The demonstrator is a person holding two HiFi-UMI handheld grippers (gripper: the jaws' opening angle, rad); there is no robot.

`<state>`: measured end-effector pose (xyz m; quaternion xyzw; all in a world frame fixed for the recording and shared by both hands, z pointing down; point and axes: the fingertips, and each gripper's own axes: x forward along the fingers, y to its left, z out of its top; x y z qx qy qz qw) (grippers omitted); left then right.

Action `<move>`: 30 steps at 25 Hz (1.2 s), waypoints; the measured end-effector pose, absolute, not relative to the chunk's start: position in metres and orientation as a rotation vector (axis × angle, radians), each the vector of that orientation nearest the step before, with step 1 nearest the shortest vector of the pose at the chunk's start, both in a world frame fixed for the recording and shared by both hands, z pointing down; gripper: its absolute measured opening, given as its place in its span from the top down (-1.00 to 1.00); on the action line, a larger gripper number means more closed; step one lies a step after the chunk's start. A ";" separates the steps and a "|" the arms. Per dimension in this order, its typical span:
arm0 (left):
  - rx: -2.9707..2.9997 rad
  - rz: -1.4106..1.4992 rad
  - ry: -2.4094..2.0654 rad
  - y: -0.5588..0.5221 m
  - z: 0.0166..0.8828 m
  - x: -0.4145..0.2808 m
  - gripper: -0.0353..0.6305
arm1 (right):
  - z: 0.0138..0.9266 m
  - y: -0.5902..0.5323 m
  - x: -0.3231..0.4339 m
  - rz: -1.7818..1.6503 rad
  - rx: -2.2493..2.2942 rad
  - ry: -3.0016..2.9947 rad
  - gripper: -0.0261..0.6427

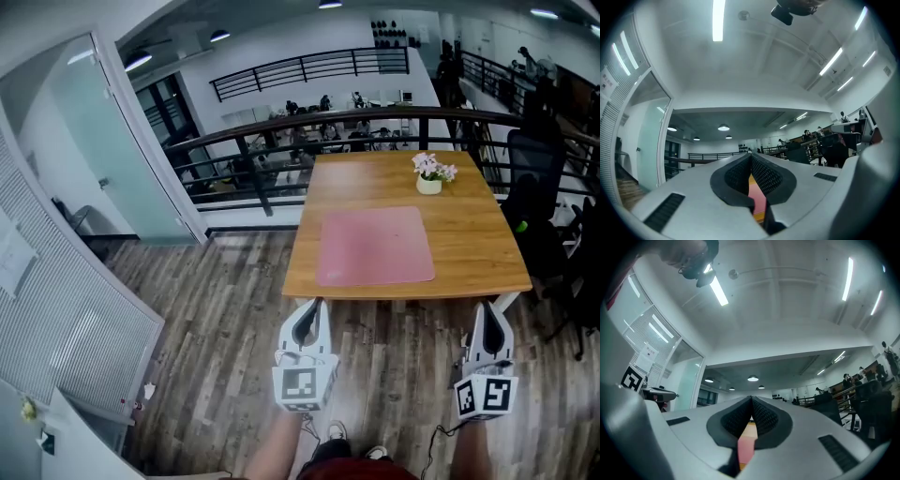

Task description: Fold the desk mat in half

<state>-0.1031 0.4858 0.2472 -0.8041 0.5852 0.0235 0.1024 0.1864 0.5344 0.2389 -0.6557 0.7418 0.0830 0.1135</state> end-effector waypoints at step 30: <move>-2.588 -0.058 1.765 0.250 0.308 -0.144 0.83 | 0.301 0.296 0.141 -0.053 -2.155 2.237 0.89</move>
